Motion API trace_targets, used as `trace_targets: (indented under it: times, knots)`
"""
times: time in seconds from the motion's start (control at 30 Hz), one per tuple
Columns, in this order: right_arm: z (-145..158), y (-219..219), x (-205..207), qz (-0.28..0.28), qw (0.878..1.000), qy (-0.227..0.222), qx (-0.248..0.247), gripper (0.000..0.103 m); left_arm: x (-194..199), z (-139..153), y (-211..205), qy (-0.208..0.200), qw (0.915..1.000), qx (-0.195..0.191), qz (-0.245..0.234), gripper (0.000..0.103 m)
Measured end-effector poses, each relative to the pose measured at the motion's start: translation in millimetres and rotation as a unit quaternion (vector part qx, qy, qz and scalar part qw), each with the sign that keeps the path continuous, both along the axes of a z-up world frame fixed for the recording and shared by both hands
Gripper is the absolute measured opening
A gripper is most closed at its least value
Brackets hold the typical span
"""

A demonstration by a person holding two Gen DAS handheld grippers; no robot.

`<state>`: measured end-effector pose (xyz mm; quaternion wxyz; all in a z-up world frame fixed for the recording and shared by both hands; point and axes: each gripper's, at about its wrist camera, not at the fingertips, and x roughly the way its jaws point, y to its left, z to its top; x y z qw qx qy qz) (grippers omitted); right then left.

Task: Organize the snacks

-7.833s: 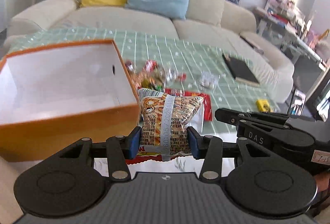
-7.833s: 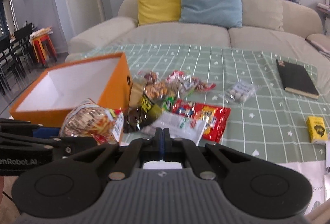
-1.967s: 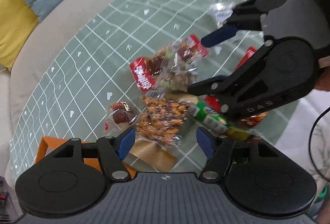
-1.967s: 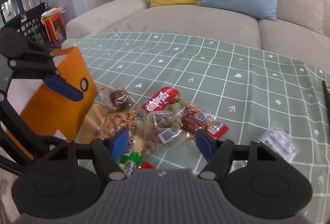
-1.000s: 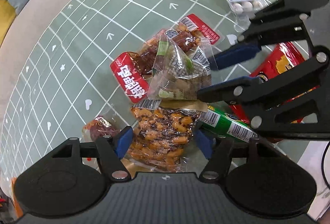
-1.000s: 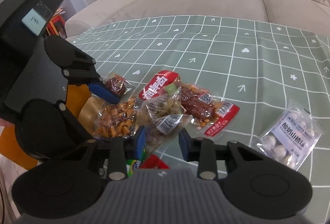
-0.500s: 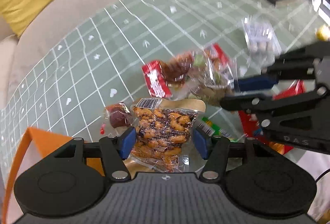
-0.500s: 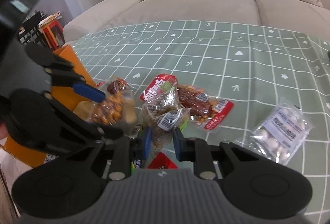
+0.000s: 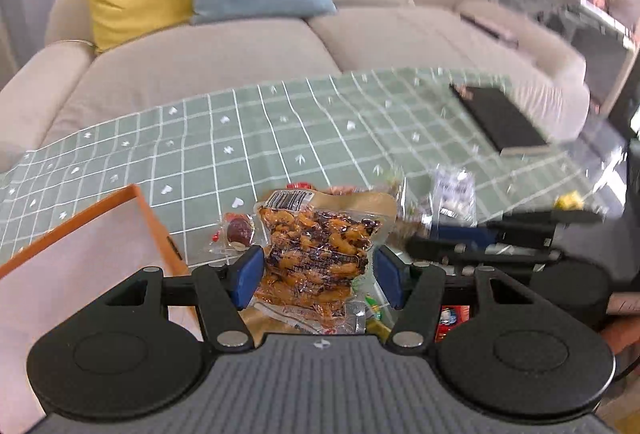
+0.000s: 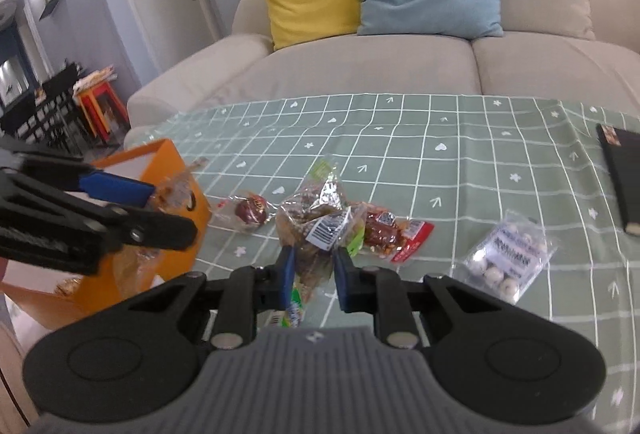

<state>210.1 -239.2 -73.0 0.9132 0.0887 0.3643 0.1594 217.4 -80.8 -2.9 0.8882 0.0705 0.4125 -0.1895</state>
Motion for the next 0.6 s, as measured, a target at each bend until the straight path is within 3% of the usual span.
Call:
trace_targets:
  times: [0.07,0.1,0.13,0.3,0.6]
  knots:
    - [5,4,-13,0.001,1.0,-0.01,-0.004,0.017,-11,8,8,-0.004,0.9996,-0.023,0.013,0.065]
    - [8,8,-21,0.003,1.0,-0.015,-0.007,0.017,-16,12,14,-0.006,0.9992,-0.034,0.019,0.038]
    - [11,10,-28,0.005,1.0,-0.019,-0.007,0.017,-20,15,19,-0.006,0.9989,-0.038,0.028,0.023]
    - [19,21,-55,-0.002,1.0,-0.026,-0.001,0.016,-29,19,48,0.01,0.9931,-0.093,0.07,0.021]
    - [6,23,-66,-0.03,0.999,0.023,-0.005,0.015,-48,2,47,0.038,0.9936,-0.096,0.045,0.023]
